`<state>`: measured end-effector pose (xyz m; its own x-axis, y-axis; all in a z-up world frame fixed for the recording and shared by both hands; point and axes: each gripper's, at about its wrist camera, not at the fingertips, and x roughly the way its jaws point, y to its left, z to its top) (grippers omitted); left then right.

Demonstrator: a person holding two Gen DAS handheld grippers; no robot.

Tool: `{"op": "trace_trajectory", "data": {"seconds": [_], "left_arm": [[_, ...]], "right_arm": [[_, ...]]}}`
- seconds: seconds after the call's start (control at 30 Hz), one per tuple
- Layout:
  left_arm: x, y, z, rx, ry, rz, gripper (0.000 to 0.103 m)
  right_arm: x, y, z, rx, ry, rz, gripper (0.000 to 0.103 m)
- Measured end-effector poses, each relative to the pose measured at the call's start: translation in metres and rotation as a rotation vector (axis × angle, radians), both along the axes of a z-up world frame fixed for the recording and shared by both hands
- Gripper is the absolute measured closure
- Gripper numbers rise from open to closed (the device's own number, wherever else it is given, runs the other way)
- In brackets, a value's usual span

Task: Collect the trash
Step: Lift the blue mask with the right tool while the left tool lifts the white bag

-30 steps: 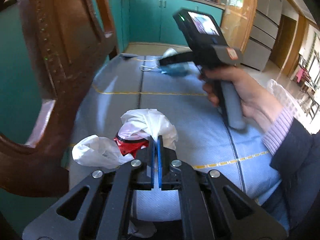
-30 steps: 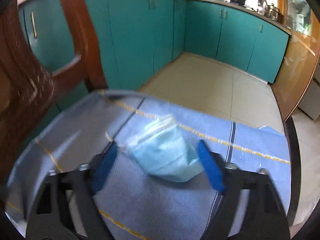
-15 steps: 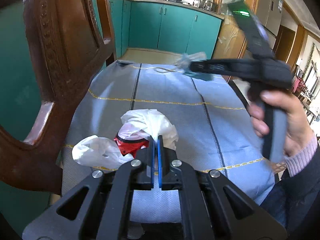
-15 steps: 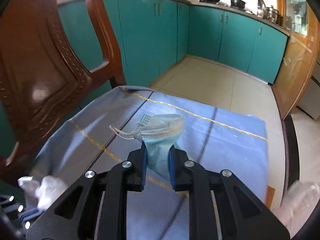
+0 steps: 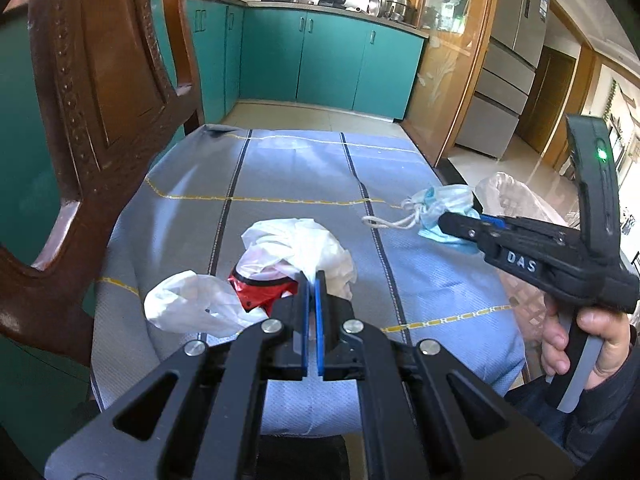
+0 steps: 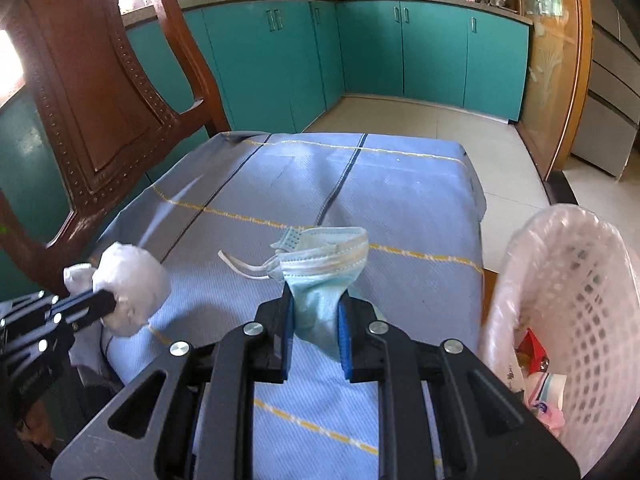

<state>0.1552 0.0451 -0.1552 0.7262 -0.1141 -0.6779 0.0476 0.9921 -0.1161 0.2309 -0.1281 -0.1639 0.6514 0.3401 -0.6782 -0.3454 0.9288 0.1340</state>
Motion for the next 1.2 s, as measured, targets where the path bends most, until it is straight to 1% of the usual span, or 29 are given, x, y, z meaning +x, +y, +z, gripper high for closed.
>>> {"op": "trace_trajectory", "data": {"seconds": [0.13,0.2,0.5,0.6,0.67,0.8,0.9,0.97,1.2], "left_arm": [[-0.003,-0.007,0.004,-0.003,0.000,-0.004,0.099],[-0.005,-0.012,0.008,0.009,-0.009,-0.010,0.099],[-0.013,-0.023,0.020,0.033,-0.043,-0.015,0.100],[-0.014,-0.022,0.029,0.036,-0.061,-0.010,0.099],[-0.014,-0.019,0.040,0.039,-0.089,-0.002,0.100],[-0.013,-0.013,0.059,0.016,-0.136,0.006,0.099],[-0.014,-0.011,0.067,0.005,-0.153,0.017,0.099],[-0.015,-0.014,0.070,0.013,-0.162,0.015,0.100],[-0.023,-0.037,0.077,0.076,-0.205,-0.016,0.099]], "right_arm": [[-0.005,-0.008,0.001,0.022,-0.009,-0.008,0.084],[-0.009,-0.013,0.003,0.037,-0.016,-0.007,0.084],[-0.020,-0.018,0.012,0.055,-0.051,0.005,0.084],[-0.023,-0.021,0.015,0.068,-0.067,0.005,0.084],[-0.026,-0.025,0.019,0.083,-0.083,0.005,0.084],[-0.030,-0.033,0.025,0.107,-0.105,0.001,0.084],[-0.032,-0.036,0.027,0.114,-0.113,-0.003,0.084],[-0.032,-0.038,0.028,0.120,-0.119,-0.007,0.084],[-0.038,-0.045,0.034,0.138,-0.151,-0.015,0.084]]}}
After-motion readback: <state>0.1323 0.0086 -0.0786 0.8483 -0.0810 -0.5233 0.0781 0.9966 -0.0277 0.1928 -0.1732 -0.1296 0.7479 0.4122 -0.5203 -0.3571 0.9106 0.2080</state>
